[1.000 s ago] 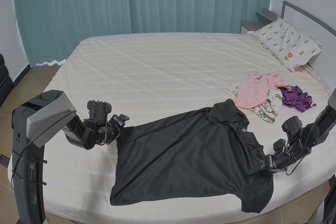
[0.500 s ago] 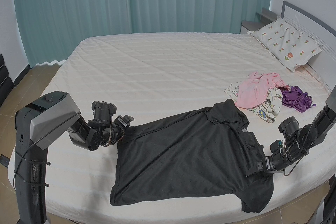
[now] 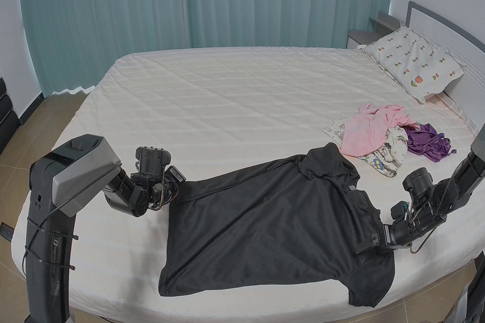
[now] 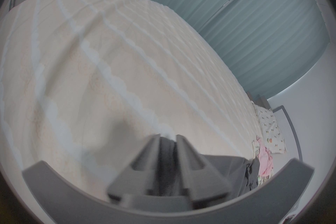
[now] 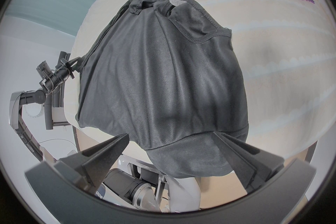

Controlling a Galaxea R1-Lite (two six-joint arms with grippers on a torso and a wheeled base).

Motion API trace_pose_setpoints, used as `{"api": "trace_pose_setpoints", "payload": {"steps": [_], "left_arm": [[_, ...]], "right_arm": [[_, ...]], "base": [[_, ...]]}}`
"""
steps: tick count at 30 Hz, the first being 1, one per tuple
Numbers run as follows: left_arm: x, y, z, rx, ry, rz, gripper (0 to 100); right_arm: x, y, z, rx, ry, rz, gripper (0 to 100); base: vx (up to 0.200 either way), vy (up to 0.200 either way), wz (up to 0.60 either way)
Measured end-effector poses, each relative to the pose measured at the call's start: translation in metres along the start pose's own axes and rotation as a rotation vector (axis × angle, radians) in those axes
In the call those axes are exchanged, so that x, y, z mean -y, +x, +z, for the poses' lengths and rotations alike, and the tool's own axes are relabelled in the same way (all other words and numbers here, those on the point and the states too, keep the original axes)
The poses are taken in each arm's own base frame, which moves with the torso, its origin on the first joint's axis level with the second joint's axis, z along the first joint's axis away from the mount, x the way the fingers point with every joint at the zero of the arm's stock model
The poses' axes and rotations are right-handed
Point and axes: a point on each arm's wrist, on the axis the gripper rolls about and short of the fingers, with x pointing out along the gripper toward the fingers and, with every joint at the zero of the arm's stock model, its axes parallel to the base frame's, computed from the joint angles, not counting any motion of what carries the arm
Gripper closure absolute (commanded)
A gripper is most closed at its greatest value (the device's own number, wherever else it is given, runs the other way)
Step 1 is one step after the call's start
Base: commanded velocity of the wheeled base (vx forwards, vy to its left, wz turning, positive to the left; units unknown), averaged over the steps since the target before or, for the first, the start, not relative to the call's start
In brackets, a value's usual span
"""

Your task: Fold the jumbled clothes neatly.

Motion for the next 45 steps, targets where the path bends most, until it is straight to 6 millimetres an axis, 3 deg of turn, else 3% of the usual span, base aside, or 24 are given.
{"api": "trace_pose_setpoints", "payload": {"steps": [21,22,34,45], "left_arm": [[-0.013,0.02,0.051,0.238,-0.083,-0.014,100],[-0.015,0.02,0.053,0.24,-0.085,-0.011,0],[-0.02,0.024,0.055,0.242,-0.1,-0.004,0],[-0.021,0.01,0.053,0.203,-0.168,-0.015,0]], "right_arm": [[0.002,0.001,0.006,0.069,-0.006,-0.005,0],[0.002,0.001,0.007,0.074,0.0,-0.007,0],[0.001,0.004,0.013,0.134,0.044,-0.006,0],[-0.007,0.013,0.035,0.378,0.063,-0.041,0]], "base": [[0.0,0.0,0.0],[0.0,0.0,0.0],[0.0,0.0,0.0],[0.0,0.0,0.0]]}}
